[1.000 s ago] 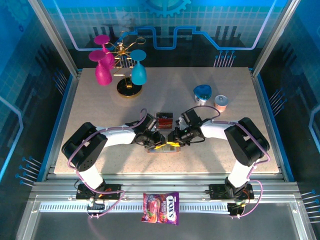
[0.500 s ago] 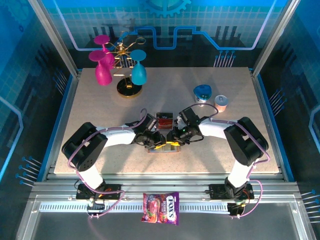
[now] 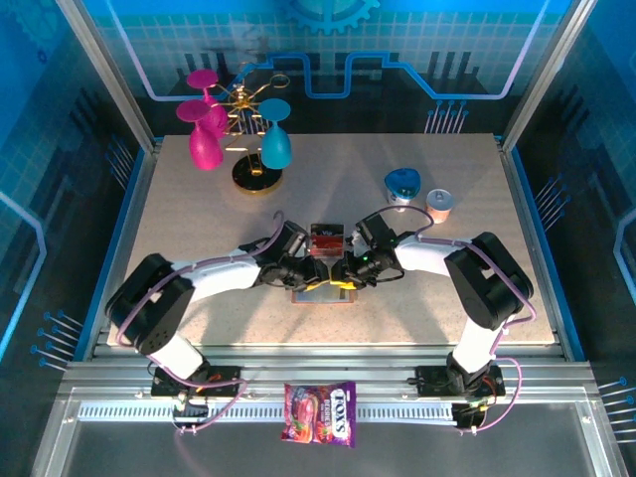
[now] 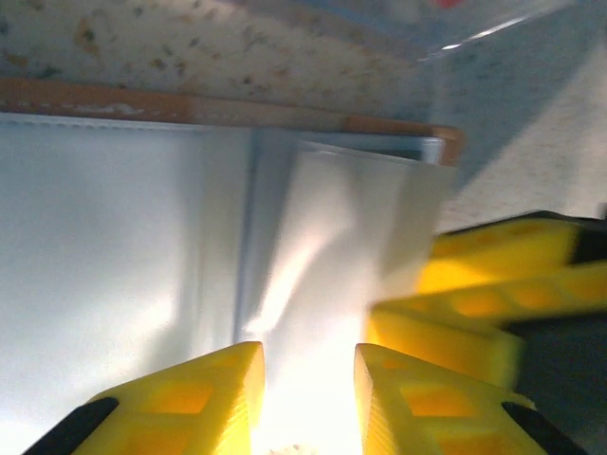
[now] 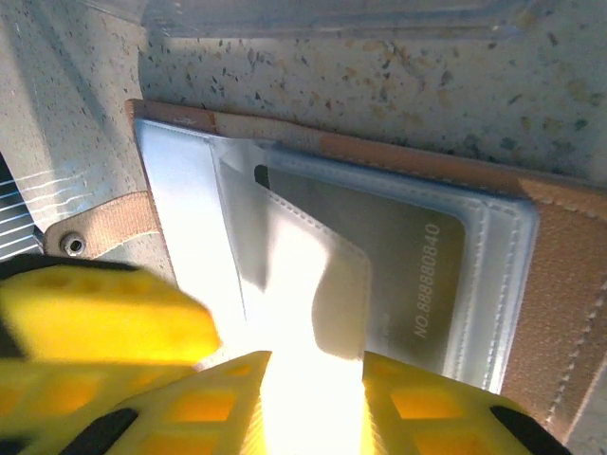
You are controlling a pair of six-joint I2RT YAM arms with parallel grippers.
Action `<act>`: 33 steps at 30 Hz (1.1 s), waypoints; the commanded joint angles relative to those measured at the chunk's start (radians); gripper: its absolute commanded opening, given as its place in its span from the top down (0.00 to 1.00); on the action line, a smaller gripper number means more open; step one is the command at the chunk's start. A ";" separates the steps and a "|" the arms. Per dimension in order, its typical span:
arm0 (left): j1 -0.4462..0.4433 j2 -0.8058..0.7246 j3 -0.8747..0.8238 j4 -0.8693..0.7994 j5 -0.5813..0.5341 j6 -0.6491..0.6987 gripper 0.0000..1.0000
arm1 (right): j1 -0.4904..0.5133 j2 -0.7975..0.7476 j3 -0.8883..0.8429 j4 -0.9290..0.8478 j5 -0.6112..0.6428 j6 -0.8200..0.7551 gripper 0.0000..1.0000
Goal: Take the credit cards out of the card holder
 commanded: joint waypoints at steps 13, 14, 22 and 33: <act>0.152 -0.393 -0.056 -0.153 -0.122 0.129 0.56 | 0.070 0.008 0.144 -0.047 -0.009 0.022 0.62; 0.167 -0.409 -0.063 -0.160 -0.116 0.133 0.55 | 0.077 0.018 0.155 -0.048 -0.008 0.024 0.62; 0.199 -0.461 -0.085 -0.187 -0.093 0.140 0.53 | 0.137 0.104 0.239 -0.045 0.001 0.039 0.54; 0.203 -0.472 -0.101 -0.196 -0.045 0.128 0.52 | 0.182 0.213 0.276 0.005 -0.017 0.067 0.51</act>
